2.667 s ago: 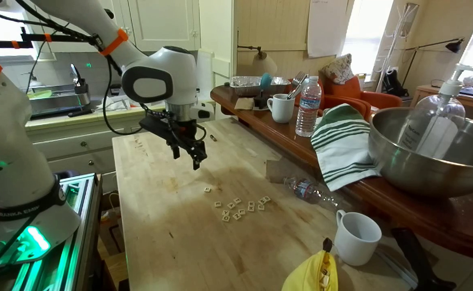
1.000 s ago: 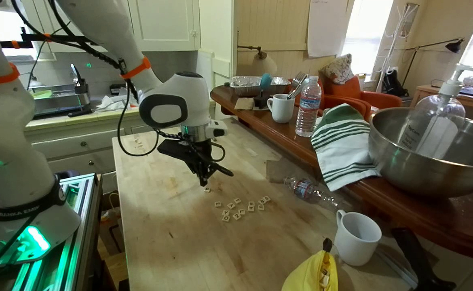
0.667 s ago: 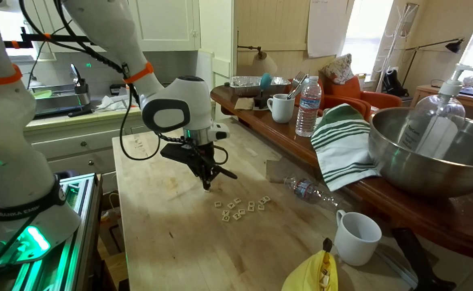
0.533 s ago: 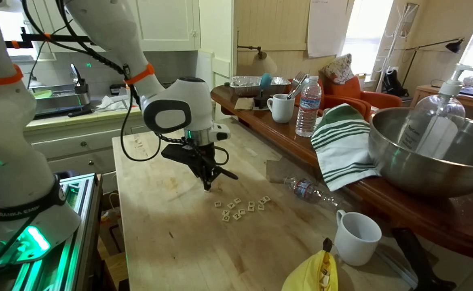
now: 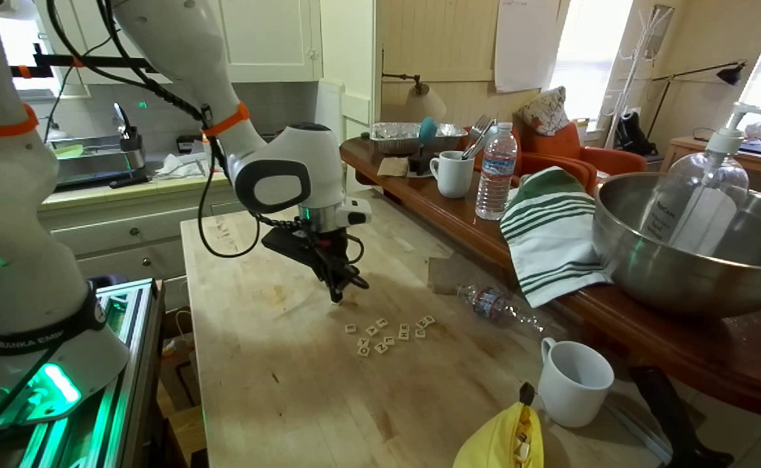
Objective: Spell the word 'Pea' with the tiles.
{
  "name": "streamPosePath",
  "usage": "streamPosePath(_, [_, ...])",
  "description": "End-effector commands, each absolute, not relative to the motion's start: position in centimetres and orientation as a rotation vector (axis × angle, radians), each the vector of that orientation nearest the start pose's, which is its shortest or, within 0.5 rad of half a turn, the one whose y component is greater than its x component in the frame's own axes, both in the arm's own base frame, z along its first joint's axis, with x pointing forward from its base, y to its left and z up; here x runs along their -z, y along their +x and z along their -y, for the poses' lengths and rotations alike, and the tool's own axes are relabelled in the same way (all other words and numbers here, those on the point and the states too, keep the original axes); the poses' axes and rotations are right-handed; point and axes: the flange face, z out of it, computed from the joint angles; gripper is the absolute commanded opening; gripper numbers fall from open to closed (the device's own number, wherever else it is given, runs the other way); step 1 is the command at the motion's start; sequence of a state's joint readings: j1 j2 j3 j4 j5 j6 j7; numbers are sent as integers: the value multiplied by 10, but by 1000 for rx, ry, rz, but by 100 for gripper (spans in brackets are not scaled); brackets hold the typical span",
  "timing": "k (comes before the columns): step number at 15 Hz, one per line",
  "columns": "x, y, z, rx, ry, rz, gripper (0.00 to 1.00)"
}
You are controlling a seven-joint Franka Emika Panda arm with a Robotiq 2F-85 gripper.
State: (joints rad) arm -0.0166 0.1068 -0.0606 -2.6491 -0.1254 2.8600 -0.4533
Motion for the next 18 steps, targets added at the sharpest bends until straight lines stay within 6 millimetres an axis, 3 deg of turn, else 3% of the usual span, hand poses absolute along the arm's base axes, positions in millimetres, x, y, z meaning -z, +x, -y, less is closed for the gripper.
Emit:
streamPosePath(1, [-200,439,17,176,-3140,615,0])
streamPosePath(9, [-201,444,15,189,-3168,292,0])
streamPosePath(18, [-226,444,20,235,-3156,209,0])
